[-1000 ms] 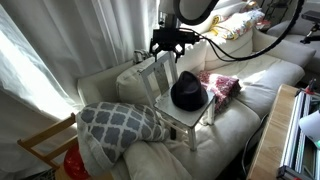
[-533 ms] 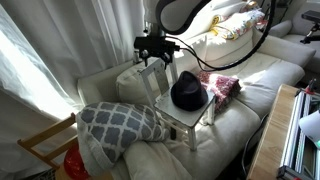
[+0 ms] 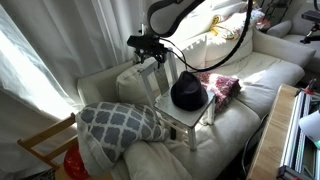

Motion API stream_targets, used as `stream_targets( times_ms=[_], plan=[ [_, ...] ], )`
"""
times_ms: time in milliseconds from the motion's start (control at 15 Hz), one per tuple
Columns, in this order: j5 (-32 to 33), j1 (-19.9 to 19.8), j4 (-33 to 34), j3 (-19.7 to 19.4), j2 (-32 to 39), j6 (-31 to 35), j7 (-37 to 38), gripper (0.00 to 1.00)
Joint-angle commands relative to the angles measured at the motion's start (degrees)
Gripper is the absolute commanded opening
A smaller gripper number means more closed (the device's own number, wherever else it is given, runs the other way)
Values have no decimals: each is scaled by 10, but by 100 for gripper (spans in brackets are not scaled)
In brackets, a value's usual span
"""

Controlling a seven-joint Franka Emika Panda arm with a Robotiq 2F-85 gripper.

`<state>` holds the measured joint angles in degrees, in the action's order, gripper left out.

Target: Turn the wooden chair to face the right then hang the hat on its backrest

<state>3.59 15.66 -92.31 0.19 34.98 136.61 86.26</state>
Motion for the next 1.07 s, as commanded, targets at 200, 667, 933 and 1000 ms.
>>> stream_targets(
  times_ms=[200, 667, 933, 1000],
  plan=[
    [-30, 4, 63, -7, 68, -25, 35, 94],
    [-37, 5, 91, -12, 85, -57, 40, 31],
    [-23, 6, 97, -13, 71, -103, 20, 2],
    [-25, 2, 97, -8, 69, -112, 10, 6]
  ],
)
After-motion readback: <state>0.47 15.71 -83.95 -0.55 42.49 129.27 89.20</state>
